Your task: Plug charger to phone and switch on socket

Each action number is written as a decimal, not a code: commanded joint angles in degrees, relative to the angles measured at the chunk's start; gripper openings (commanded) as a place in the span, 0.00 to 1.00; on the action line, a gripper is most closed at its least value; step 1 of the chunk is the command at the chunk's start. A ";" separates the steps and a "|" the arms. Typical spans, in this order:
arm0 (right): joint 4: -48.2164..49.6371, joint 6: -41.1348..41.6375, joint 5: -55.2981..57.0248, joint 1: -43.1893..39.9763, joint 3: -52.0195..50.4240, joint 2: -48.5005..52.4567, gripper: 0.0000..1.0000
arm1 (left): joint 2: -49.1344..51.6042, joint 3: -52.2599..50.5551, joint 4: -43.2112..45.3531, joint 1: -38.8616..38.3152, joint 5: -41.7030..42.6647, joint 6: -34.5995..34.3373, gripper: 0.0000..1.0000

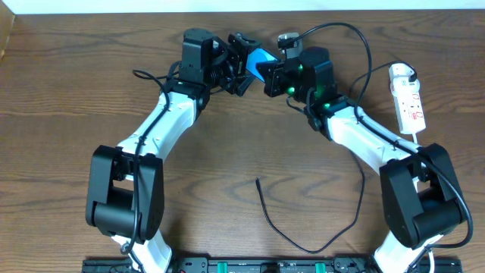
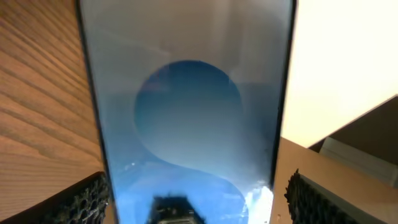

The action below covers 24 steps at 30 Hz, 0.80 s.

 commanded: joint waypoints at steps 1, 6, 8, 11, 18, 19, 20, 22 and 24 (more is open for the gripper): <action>1.40 6.32 -1.22 -3.54 1.07 0.02 0.01 | -1.20 0.26 0.87 2.29 3.34 0.57 0.91; 1.57 18.56 -5.38 -8.52 1.07 0.02 0.01 | -1.20 0.26 4.92 5.92 11.47 1.99 0.91; 1.55 26.23 -9.27 -10.43 1.07 0.02 0.01 | -1.20 0.26 4.85 6.82 11.43 2.25 0.91; 1.62 38.88 -14.29 -11.69 1.07 0.02 0.01 | -1.20 0.26 4.85 6.99 11.41 3.85 0.87; 3.04 56.26 -19.26 -10.45 1.07 0.02 0.02 | -1.20 0.26 4.87 6.91 10.75 5.16 0.81; 3.80 56.85 -19.56 -10.12 1.07 0.02 0.01 | -1.20 0.26 4.87 6.91 10.73 5.16 0.80; 4.81 57.48 -20.06 -9.75 1.07 0.02 0.01 | -1.20 0.26 4.87 6.91 10.27 5.14 0.80; 7.02 60.46 -21.24 -8.79 1.07 0.02 0.02 | -1.20 0.26 4.85 6.91 8.63 5.14 0.77; 8.90 64.17 -21.59 -7.67 1.07 0.02 0.02 | -1.18 0.26 4.85 6.91 7.69 5.16 0.76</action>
